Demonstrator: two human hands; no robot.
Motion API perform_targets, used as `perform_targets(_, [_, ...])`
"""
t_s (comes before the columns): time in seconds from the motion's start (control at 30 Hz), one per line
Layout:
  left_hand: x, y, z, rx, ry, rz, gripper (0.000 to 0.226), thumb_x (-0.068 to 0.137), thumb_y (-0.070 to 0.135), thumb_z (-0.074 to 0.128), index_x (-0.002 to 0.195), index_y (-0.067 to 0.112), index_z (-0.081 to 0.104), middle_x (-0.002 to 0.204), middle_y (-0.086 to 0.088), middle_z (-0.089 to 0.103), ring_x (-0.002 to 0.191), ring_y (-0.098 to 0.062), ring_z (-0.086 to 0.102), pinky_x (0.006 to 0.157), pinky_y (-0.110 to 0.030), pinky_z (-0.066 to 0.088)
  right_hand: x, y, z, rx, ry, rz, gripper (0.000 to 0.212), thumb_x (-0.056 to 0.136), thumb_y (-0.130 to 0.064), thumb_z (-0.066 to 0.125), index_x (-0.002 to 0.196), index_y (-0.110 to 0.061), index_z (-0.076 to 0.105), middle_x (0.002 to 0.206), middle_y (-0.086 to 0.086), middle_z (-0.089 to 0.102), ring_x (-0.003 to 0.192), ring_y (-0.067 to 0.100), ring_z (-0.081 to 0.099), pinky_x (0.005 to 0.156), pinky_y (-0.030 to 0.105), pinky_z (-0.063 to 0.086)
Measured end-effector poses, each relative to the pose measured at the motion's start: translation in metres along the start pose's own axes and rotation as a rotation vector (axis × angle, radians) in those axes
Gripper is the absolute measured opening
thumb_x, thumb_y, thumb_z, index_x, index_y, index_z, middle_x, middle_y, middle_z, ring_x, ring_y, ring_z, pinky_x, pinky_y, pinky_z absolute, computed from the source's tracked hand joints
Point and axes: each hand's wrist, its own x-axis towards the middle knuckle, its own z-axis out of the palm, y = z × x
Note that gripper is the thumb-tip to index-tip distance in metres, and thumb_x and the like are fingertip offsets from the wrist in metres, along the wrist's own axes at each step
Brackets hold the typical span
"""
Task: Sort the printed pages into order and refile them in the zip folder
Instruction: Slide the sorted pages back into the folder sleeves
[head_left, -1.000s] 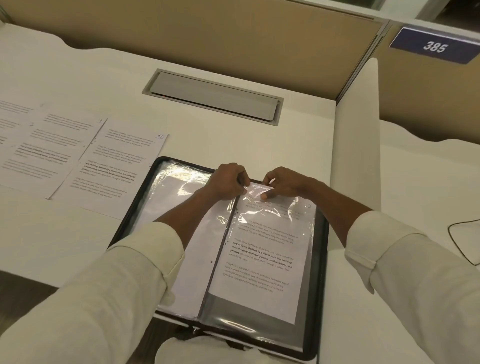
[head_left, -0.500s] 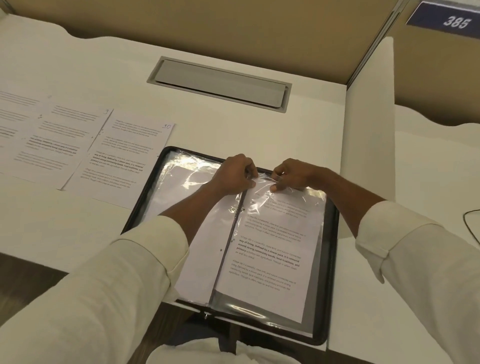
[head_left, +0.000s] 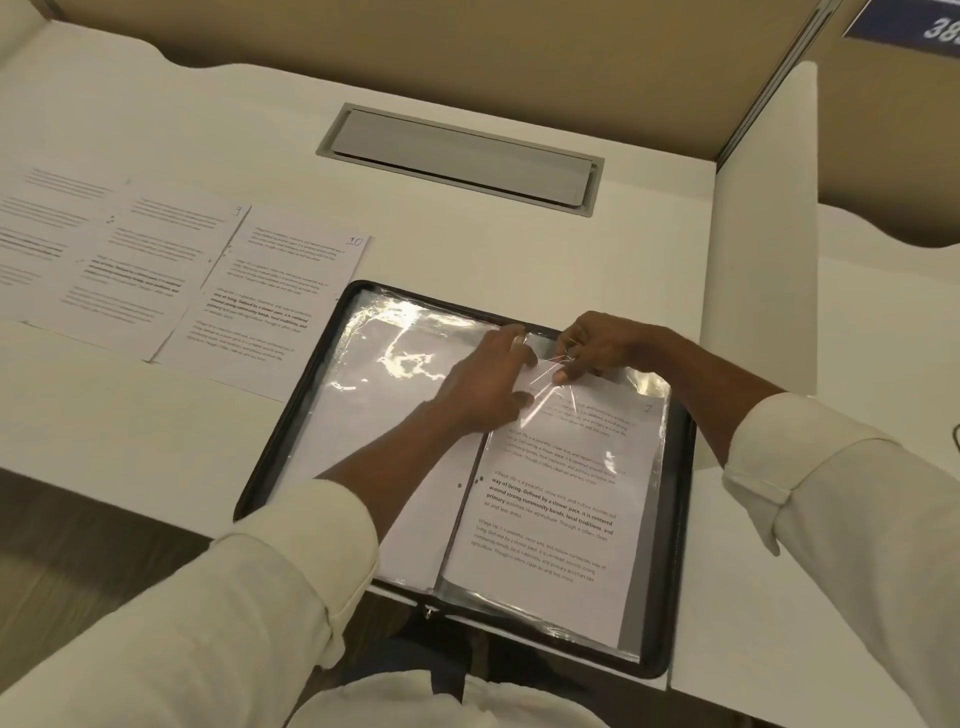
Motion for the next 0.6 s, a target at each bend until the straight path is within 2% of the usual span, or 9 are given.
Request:
perform_targets(0.1, [-0.027, 0.008, 0.012, 0.07, 0.018, 0.044, 0.06, 0.093, 0.036, 0.077, 0.144, 0.016, 0.052, 0.175, -0.006, 0.008, 0.16, -0.026, 0.014, 0.111, -0.05, 0.044, -0.005, -0.002, -0.004, 0.02, 0.019, 0.03, 0.028, 0.076, -0.027, 0.094, 0.097, -0.016, 0.079, 0.092, 0.004, 0.079, 0.082, 0.018, 0.073, 0.069, 0.029, 0.057])
perform_targets(0.2, [-0.049, 0.014, 0.025, 0.084, -0.023, 0.031, 0.075, 0.095, 0.043, 0.074, 0.157, 0.017, 0.039, 0.176, -0.006, -0.002, 0.163, -0.025, 0.001, 0.125, -0.051, 0.031, -0.008, -0.002, -0.009, 0.001, 0.012, 0.056, 0.041, 0.069, -0.027, 0.098, 0.099, -0.01, 0.077, 0.098, 0.007, 0.08, 0.09, 0.021, 0.073, 0.08, 0.035, 0.06])
perform_targets(0.27, [-0.062, 0.017, 0.036, 0.105, -0.041, 0.027, 0.085, 0.097, 0.047, 0.07, 0.164, 0.017, 0.028, 0.176, -0.005, -0.009, 0.163, -0.022, -0.008, 0.13, -0.048, 0.02, -0.007, -0.001, -0.008, -0.012, 0.021, 0.059, 0.04, 0.067, -0.026, 0.099, 0.096, -0.01, 0.077, 0.095, 0.005, 0.079, 0.088, 0.021, 0.071, 0.08, 0.035, 0.058])
perform_targets(0.37, [-0.078, 0.021, 0.047, 0.113, -0.036, 0.035, 0.091, 0.098, 0.053, 0.066, 0.166, 0.016, 0.019, 0.175, -0.005, -0.019, 0.161, -0.021, -0.015, 0.128, -0.042, 0.01, -0.004, -0.002, -0.004, -0.019, 0.026, 0.047, 0.03, 0.07, -0.017, 0.097, 0.08, -0.009, 0.071, 0.075, -0.005, 0.074, 0.076, 0.012, 0.067, 0.069, 0.027, 0.051])
perform_targets(0.43, [-0.086, 0.023, 0.052, 0.117, -0.041, 0.032, 0.092, 0.099, 0.056, 0.063, 0.167, 0.014, 0.016, 0.174, -0.005, -0.022, 0.161, -0.021, -0.019, 0.127, -0.04, 0.007, -0.003, -0.003, -0.002, -0.03, 0.002, 0.021, 0.028, 0.073, -0.015, 0.095, 0.078, -0.011, 0.068, 0.069, -0.007, 0.069, 0.072, 0.013, 0.063, 0.066, 0.029, 0.048])
perform_targets(0.5, [-0.093, 0.025, 0.055, 0.117, -0.034, 0.026, 0.092, 0.1, 0.058, 0.06, 0.167, 0.014, 0.014, 0.173, -0.005, -0.024, 0.16, -0.021, -0.021, 0.128, -0.041, 0.009, -0.005, -0.005, -0.001, -0.017, -0.026, 0.013, 0.021, 0.077, -0.015, 0.093, 0.088, -0.016, 0.075, 0.075, -0.005, 0.072, 0.079, 0.017, 0.066, 0.07, 0.032, 0.051])
perform_targets(0.6, [-0.105, 0.029, 0.061, 0.111, -0.032, 0.004, 0.092, 0.101, 0.061, 0.056, 0.167, 0.015, 0.011, 0.172, -0.003, -0.027, 0.159, -0.02, -0.023, 0.126, -0.039, 0.007, -0.008, -0.01, 0.0, 0.015, 0.013, 0.01, 0.031, 0.075, -0.023, 0.095, 0.1, -0.016, 0.079, 0.091, 0.009, 0.077, 0.086, 0.022, 0.069, 0.077, 0.038, 0.055])
